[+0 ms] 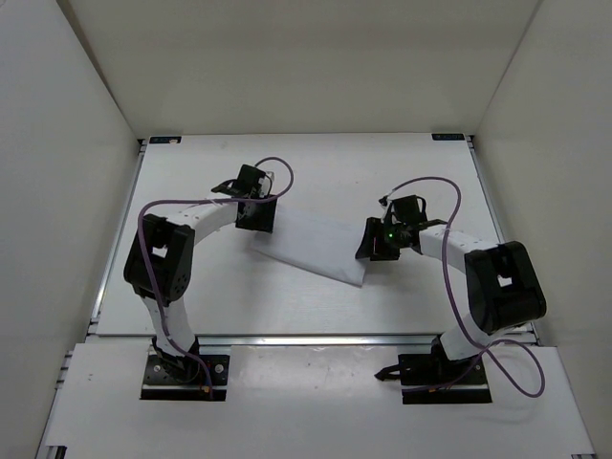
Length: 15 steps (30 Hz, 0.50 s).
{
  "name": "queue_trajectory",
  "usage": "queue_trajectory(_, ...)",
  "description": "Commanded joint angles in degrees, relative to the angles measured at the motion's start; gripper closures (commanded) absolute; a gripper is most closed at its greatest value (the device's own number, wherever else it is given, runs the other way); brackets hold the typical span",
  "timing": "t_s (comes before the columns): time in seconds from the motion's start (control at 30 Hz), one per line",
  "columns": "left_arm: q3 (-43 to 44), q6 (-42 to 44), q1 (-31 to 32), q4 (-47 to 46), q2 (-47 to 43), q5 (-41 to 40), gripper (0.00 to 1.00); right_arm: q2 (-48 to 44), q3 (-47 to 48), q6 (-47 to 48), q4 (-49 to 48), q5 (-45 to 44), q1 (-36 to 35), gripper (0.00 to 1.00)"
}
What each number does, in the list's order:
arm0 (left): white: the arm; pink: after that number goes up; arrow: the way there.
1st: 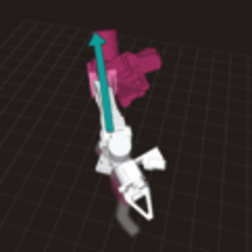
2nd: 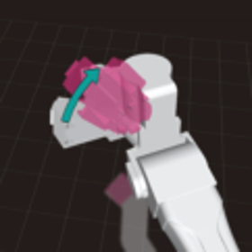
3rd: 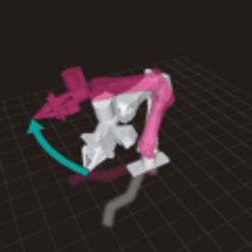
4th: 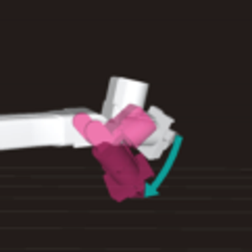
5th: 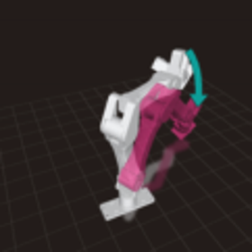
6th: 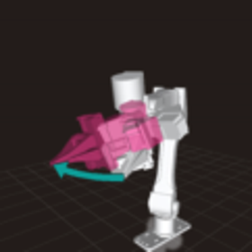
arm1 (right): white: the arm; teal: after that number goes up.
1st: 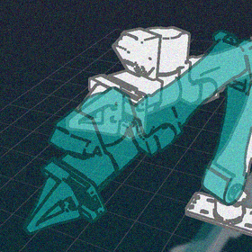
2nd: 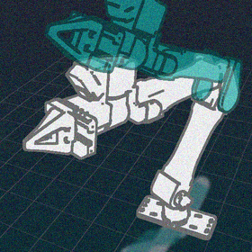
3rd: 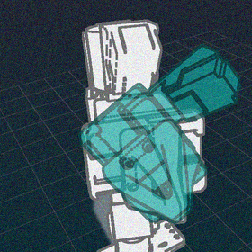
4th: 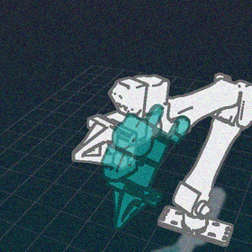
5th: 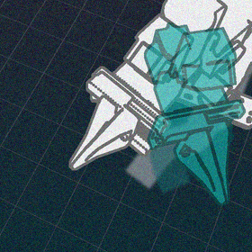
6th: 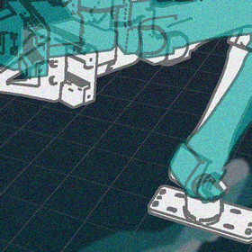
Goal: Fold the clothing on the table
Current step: Fold the skirt
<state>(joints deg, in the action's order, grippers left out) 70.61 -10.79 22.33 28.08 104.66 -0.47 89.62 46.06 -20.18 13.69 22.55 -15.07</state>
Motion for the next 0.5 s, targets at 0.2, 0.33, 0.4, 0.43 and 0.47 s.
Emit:
queue_trajectory(0.2,1.4,0.6,0.8,-2.3,2.6,-3.3,0.43,5.8,1.4,-1.7,-1.5,-2.4,0.0,0.66)
queue_trajectory(0.33,1.2,0.4,1.0,-1.7,3.5,-2.3,0.51,7.7,2.5,-2.3,-0.3,-2.7,0.0,0.77)
queue_trajectory(0.4,0.9,0.6,1.3,-1.9,3.6,-1.6,0.57,8.2,3.3,-2.0,-0.7,-3.3,0.4,0.83)
queue_trajectory(0.43,0.8,-0.3,1.3,-2.1,3.4,-1.5,0.57,8.2,4.2,-1.6,0.1,-3.6,0.7,0.87)
queue_trajectory(0.47,0.6,-0.5,1.6,-2.1,3.7,-1.1,0.59,8.5,5.0,-1.3,0.5,-4.0,1.1,0.90)
